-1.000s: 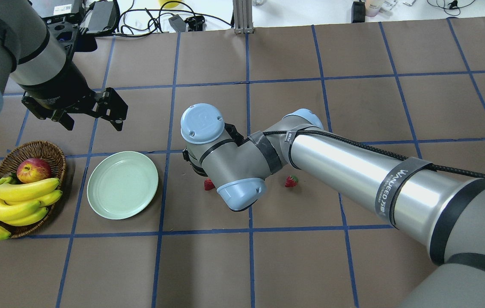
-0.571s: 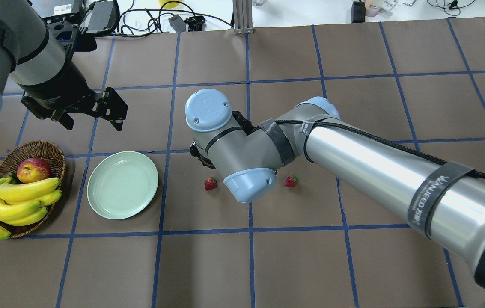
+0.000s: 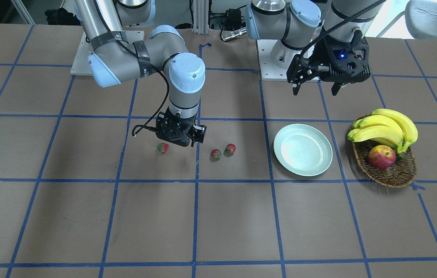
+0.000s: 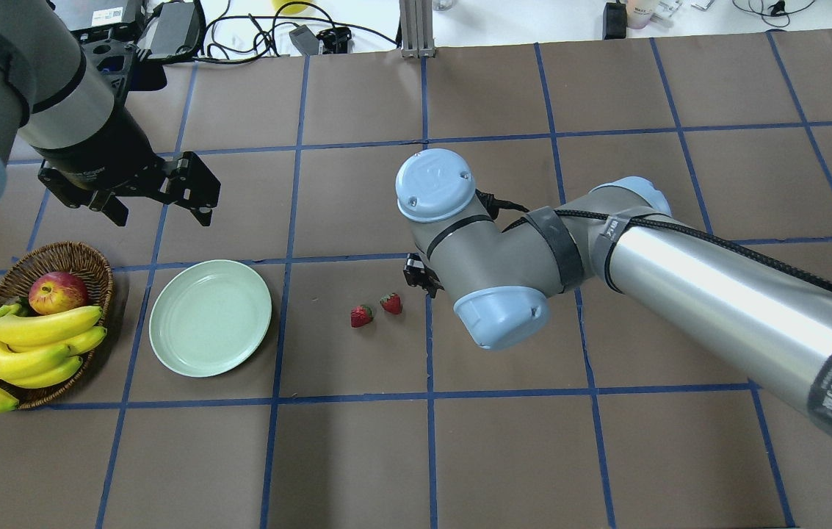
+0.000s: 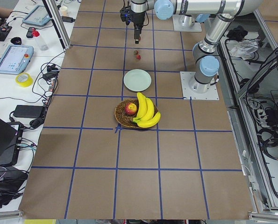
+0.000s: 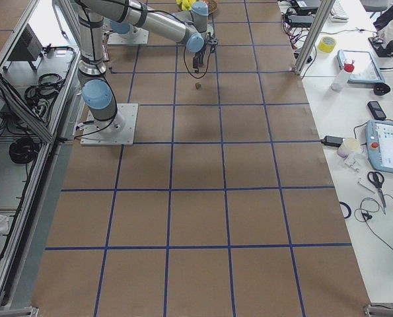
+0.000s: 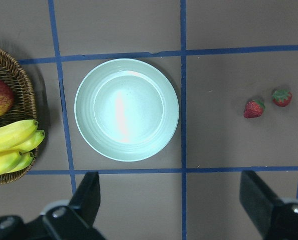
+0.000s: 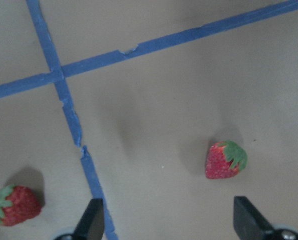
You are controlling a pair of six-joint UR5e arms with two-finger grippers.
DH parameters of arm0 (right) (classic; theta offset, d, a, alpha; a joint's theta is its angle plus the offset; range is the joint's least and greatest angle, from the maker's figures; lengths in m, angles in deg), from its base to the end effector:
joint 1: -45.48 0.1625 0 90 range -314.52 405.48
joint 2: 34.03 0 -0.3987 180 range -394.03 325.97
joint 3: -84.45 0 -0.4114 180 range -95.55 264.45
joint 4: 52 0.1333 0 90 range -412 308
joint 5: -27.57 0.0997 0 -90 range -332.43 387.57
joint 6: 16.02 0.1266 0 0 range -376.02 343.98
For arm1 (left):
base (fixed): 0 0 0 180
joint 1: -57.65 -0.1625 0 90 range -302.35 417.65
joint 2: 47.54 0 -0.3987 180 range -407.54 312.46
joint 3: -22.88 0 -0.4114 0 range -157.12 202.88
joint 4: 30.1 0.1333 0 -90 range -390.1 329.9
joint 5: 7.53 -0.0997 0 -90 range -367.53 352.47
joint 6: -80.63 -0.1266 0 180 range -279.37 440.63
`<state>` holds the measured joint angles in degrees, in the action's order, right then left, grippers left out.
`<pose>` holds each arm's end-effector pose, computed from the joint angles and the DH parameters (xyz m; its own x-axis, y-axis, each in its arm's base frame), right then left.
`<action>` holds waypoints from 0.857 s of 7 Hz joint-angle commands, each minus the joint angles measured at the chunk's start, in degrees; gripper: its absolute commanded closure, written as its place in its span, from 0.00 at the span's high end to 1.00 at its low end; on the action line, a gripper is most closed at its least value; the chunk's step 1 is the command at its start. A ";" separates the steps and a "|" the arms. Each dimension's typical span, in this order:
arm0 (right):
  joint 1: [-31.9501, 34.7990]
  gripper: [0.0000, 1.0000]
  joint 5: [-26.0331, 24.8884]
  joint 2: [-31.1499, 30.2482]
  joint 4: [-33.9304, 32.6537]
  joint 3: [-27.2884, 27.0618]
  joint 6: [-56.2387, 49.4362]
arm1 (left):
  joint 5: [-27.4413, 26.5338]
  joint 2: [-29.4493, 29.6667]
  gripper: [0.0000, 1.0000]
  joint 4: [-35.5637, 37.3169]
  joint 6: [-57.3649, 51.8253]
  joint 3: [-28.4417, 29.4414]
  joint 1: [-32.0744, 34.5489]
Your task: Collect all strawberries into plate
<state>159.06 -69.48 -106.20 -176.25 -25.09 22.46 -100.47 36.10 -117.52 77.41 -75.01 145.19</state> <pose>0.3246 -0.4494 0.1615 -0.9585 0.2539 0.1298 0.2516 0.9672 -0.0337 -0.1066 -0.4741 0.4232 -0.9986 0.0124 -0.0522 0.0132 0.9998 -0.0154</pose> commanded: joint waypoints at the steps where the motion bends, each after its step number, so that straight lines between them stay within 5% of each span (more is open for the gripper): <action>1: -3.53 0.90 -1.39 -0.43 -5.96 -5.92 -6.13 | -0.05 0.03 1.00 -0.03 -0.29 -0.20 -0.09; 3: -3.81 0.78 -1.21 0.36 -12.77 -9.55 -7.02 | 0.04 0.03 1.00 0.06 -0.30 -0.11 -0.09; 6: -3.90 0.32 -1.38 1.15 -12.95 -9.38 -6.84 | 0.04 -0.06 1.00 0.06 -0.47 -0.11 -0.09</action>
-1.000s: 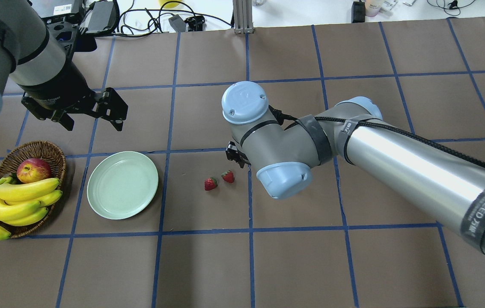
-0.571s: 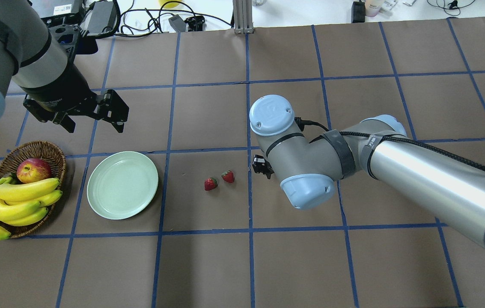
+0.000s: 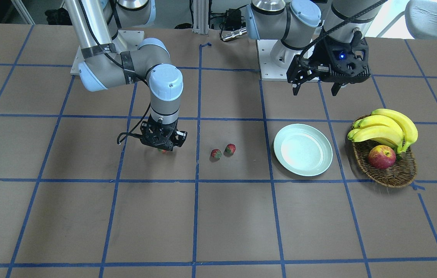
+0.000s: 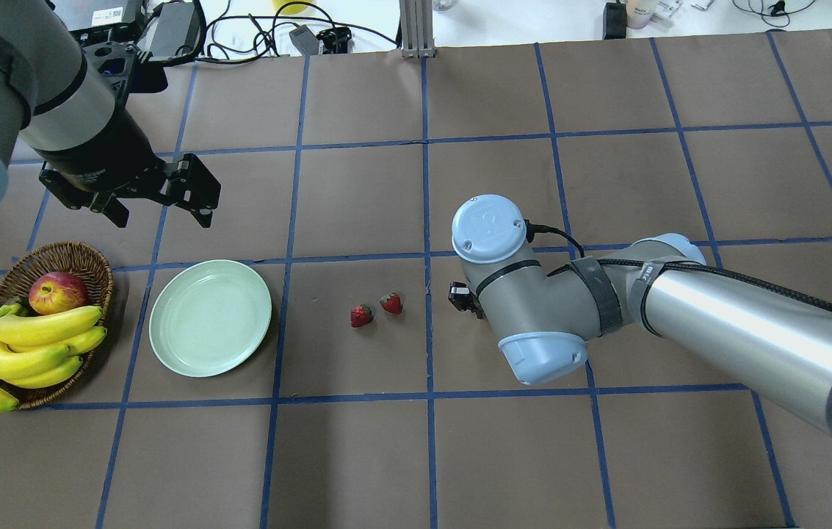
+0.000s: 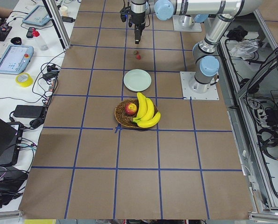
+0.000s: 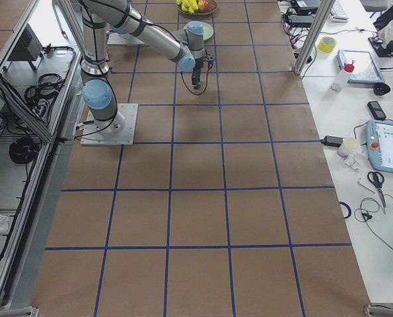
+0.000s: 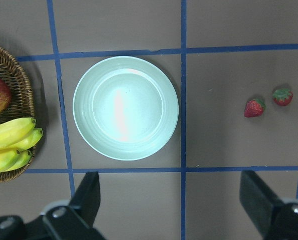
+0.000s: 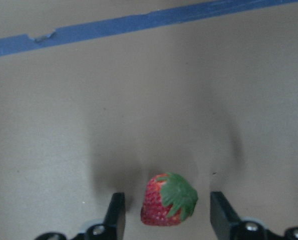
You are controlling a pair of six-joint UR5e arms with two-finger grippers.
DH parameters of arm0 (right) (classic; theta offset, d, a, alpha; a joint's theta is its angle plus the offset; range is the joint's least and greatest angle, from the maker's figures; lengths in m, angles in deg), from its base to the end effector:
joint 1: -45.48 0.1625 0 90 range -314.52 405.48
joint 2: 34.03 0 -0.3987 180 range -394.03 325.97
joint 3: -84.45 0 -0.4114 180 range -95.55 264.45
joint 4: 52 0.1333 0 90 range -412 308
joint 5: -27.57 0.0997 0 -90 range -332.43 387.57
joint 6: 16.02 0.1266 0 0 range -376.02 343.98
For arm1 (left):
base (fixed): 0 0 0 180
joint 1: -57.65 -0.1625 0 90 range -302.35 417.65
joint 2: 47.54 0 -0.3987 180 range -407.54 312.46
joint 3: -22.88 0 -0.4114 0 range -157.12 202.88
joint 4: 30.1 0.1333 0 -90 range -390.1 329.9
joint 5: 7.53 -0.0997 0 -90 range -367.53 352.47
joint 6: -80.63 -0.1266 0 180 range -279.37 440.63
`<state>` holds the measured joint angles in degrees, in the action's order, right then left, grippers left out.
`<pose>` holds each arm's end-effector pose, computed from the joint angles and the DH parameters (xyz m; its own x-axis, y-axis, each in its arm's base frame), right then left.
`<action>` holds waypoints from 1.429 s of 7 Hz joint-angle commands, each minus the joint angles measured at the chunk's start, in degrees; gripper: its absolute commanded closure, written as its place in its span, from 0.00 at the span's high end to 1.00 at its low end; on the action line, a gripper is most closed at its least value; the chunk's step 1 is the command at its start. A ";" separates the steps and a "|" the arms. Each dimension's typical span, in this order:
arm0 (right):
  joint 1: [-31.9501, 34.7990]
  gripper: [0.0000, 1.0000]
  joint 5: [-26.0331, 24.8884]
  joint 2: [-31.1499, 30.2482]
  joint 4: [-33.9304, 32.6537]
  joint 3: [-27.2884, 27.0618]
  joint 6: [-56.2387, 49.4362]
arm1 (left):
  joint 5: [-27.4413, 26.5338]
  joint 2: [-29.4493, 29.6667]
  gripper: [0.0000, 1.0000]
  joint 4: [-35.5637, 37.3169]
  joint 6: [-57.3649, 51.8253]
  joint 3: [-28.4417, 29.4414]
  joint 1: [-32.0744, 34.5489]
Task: Collect all strawberries into plate
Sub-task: 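Grasp the remaining strawberry with the right gripper, then carry the strawberry beside the other two near the plate and release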
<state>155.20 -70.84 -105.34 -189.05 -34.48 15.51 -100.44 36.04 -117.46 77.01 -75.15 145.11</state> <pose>0.2779 -0.4353 0.1101 -0.9698 0.2066 0.1299 0.1991 0.9776 -0.0680 -0.1060 -0.4738 0.4225 -0.9985 0.0180 -0.0518 0.0188 0.9997 -0.0147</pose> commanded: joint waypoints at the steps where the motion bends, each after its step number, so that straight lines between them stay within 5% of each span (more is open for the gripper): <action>1: -0.03 0.22 -0.11 0.29 -0.14 0.01 0.10 | -0.08 -0.08 1.00 -0.09 -0.16 -0.05 0.00; 4: 0.66 0.22 0.07 -0.59 0.55 3.86 5.61 | -0.09 0.09 1.00 -0.09 -0.69 0.03 0.00; 10: 7.33 0.24 17.81 5.00 1.10 16.41 33.35 | -0.09 0.01 1.00 -0.09 -0.69 0.03 -0.09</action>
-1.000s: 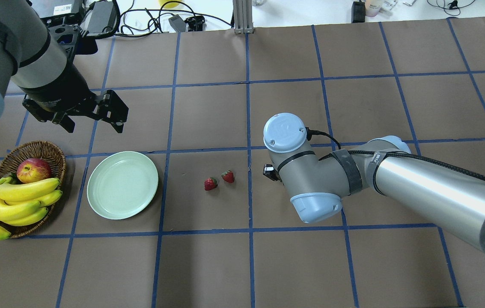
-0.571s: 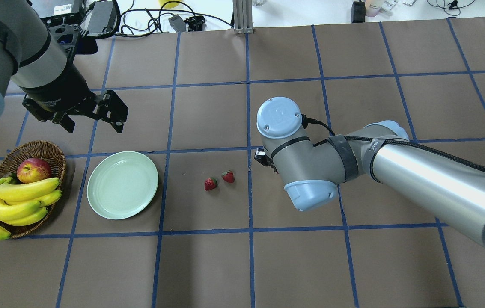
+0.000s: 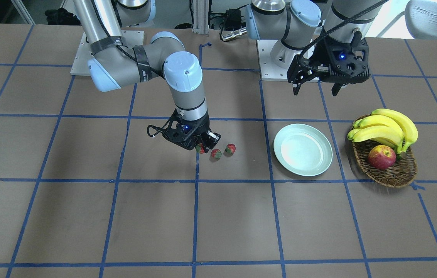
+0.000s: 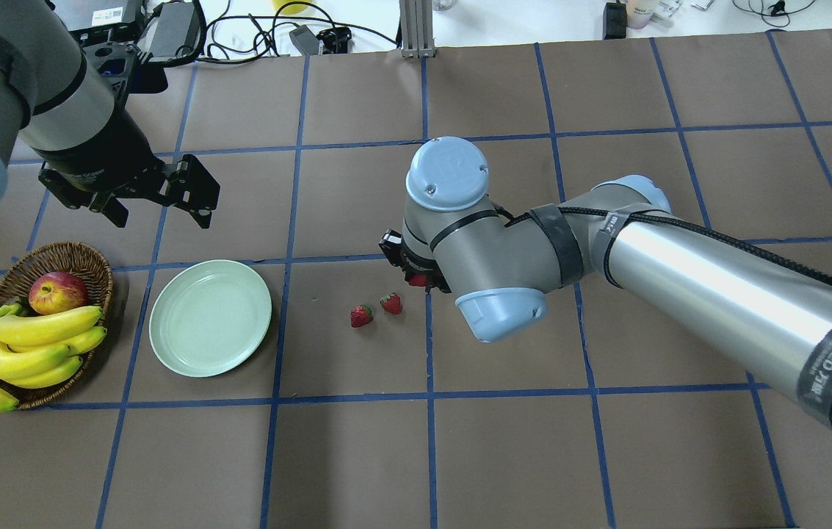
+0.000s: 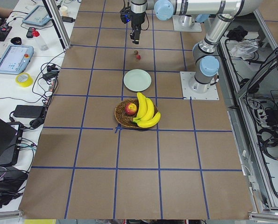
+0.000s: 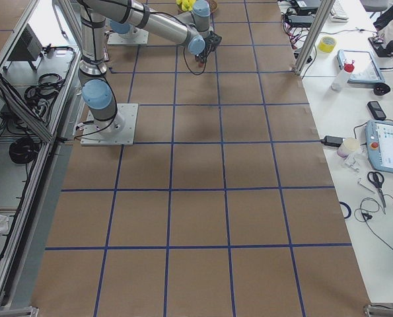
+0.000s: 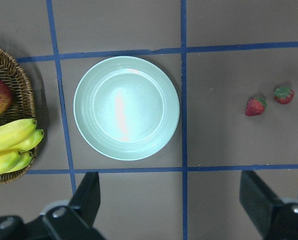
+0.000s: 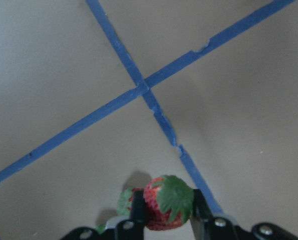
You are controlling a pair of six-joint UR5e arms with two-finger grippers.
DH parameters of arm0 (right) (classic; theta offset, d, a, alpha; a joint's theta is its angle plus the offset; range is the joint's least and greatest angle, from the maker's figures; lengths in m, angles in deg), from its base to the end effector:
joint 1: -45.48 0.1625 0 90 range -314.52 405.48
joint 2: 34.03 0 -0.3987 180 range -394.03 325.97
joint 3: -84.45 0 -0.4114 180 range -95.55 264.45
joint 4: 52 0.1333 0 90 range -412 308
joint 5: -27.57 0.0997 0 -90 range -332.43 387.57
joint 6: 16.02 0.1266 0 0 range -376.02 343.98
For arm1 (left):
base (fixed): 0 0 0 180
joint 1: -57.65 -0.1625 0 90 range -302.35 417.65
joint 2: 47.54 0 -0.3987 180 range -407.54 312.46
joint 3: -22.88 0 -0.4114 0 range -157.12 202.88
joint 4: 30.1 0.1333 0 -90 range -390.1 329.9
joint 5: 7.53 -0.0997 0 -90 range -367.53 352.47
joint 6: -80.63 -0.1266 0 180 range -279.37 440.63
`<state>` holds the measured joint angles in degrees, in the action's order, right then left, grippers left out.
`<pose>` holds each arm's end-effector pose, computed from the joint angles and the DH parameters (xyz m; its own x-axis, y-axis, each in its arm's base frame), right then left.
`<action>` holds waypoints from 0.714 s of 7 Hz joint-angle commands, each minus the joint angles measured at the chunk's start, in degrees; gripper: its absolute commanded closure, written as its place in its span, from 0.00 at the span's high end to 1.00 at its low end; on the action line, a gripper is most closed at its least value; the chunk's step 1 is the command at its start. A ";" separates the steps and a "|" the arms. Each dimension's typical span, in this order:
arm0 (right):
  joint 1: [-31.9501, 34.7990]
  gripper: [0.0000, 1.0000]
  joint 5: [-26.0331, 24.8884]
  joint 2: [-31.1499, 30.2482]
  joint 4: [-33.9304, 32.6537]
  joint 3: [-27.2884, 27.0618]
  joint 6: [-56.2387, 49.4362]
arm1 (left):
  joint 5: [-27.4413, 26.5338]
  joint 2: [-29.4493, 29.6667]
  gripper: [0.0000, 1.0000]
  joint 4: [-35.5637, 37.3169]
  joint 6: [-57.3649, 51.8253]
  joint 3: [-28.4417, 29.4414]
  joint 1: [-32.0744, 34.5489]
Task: Collect all strawberries into plate
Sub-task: 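Carry the strawberry beside the other two near the plate and release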
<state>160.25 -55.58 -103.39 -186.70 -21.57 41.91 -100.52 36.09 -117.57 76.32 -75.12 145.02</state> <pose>0.3806 -0.4707 0.1795 -0.8265 0.5330 -0.1812 0.5378 0.8427 0.0258 -0.1051 -0.4740 0.4222 -0.9982 0.0286 -0.0532 0.0292 0.9995 -0.0117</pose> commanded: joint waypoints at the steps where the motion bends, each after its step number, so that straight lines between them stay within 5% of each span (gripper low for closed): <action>1: 4.12 0.24 2.55 6.83 -1.27 8.15 11.46 | 0.00 -0.13 1.00 -0.06 0.00 0.00 0.00; 3: 7.29 0.27 2.47 11.42 -1.18 13.11 17.72 | 0.00 -0.14 1.00 0.02 0.00 0.00 0.09; 5: 8.97 0.31 2.46 12.14 -0.22 11.37 21.41 | 0.00 -0.22 1.00 0.02 0.09 0.09 -0.09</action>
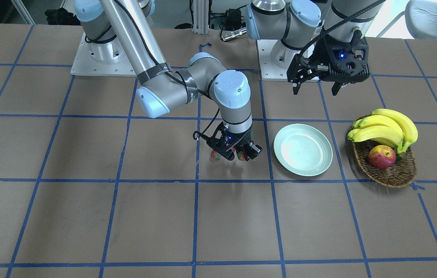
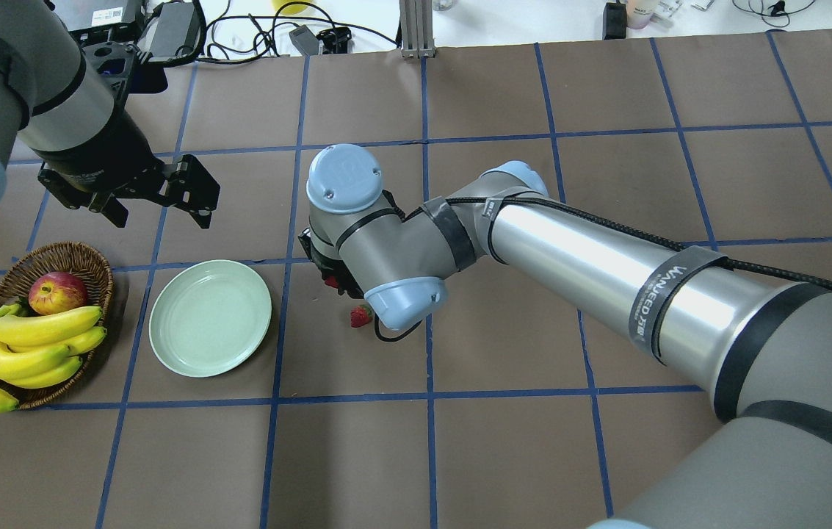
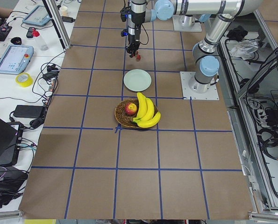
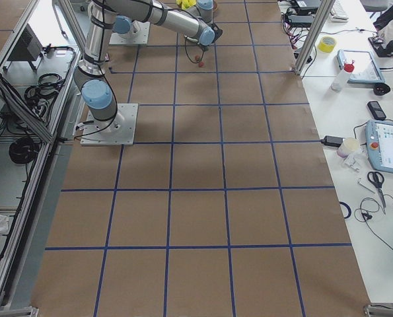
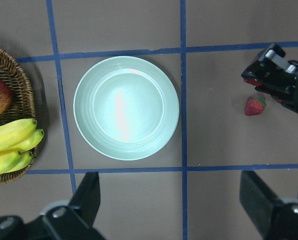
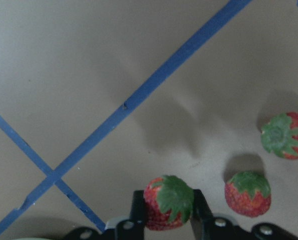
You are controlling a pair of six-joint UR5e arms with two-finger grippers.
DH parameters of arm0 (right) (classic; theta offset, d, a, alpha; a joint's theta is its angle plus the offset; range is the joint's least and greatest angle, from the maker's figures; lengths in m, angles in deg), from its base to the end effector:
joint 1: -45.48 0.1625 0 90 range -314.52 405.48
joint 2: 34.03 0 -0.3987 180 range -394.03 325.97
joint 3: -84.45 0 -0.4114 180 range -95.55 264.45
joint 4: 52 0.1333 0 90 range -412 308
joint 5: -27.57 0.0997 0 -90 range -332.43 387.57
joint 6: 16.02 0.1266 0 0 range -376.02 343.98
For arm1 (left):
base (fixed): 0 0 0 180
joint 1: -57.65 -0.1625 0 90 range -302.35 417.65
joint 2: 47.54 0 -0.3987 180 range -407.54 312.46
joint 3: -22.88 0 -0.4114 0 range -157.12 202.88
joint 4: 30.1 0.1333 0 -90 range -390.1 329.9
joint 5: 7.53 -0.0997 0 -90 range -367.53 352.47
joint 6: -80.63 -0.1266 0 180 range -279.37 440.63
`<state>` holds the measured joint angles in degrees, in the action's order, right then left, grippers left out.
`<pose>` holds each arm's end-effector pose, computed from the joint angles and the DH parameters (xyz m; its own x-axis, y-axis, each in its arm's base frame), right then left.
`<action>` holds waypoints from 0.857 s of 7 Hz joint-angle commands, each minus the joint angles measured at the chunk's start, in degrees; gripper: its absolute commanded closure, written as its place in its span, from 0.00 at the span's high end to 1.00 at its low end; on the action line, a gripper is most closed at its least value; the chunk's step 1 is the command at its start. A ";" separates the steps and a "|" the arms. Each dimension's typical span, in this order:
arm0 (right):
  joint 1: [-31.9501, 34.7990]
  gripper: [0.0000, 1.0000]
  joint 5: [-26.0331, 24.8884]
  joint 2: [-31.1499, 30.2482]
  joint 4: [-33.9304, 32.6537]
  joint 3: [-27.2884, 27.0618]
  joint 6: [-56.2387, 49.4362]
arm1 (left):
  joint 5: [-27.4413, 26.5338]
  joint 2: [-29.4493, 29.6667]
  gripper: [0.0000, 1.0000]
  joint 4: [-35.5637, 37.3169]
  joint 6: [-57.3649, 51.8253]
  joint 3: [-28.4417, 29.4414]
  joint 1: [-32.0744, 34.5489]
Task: Collect all strawberries into plate
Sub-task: 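Carry the strawberry beside the other two near the plate and release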
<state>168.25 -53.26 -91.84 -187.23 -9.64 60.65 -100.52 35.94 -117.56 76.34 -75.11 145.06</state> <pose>0.4874 -0.4735 0.1485 -0.7086 0.6802 -0.1877 0.6714 0.7317 0.1173 -0.1054 -0.4733 0.4235 -0.9982 0.0287 -0.0534 0.0296 0.9995 -0.0147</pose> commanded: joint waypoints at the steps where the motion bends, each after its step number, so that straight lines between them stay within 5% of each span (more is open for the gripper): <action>1: 1.23 0.36 0.32 1.02 0.32 -0.66 4.52 | 0.00 -0.07 1.00 0.01 -0.02 -0.01 -0.04; 3: 1.94 0.69 0.32 1.64 0.32 -0.66 5.94 | 0.00 -0.07 1.00 -0.08 -0.02 -0.01 -0.04; 4: 1.94 1.00 0.32 1.56 0.23 -0.57 5.94 | 0.00 0.10 1.00 -0.08 -0.02 -0.01 -0.04; 6: 1.85 1.00 0.32 1.21 0.41 -0.57 5.50 | 0.00 0.10 1.00 0.01 -0.02 -0.01 -0.04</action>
<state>170.15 -52.93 -90.37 -186.91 -10.25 66.39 -100.52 36.02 -117.58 76.32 -75.12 145.02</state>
